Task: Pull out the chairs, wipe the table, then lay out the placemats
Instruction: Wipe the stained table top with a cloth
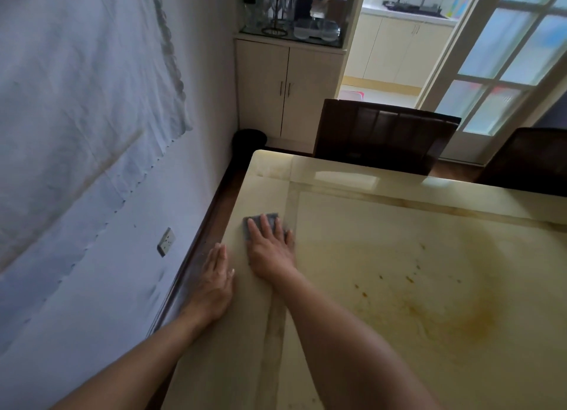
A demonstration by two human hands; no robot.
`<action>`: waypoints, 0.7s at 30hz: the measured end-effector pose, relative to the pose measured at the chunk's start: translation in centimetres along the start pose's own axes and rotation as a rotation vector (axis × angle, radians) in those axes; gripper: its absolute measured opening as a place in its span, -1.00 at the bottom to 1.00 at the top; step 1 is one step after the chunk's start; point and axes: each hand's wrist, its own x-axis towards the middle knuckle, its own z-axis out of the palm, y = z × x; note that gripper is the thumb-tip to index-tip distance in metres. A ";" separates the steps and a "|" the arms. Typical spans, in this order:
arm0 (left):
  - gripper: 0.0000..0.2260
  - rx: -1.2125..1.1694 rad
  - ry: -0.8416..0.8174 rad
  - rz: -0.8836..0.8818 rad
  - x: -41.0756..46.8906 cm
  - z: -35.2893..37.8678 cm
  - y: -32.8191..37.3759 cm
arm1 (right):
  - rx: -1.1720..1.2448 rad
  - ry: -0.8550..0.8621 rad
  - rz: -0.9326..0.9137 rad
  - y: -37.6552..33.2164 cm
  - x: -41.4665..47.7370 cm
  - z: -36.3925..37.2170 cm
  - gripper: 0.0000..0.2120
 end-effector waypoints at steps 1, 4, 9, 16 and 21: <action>-0.50 0.003 0.008 -0.019 -0.1 0.1 0.3 | 0.017 0.010 0.056 1.4 -0.2 -0.5 -0.48; -0.49 0.026 0.014 -0.054 -0.4 0.2 0.8 | 0.070 0.047 0.211 6.5 -1.6 -2.1 -0.49; -0.49 0.028 0.006 -0.074 -1.6 0.2 1.5 | 0.081 0.103 0.409 13.3 -5.1 -3.4 -0.48; -0.49 0.073 -0.015 -0.090 -3.4 0.2 1.8 | 0.052 0.088 0.527 16.2 -7.5 -4.1 -0.48; -0.49 -0.053 -0.044 -0.074 -3.4 -0.3 1.3 | 0.036 0.071 0.433 12.5 -7.1 -3.1 -0.50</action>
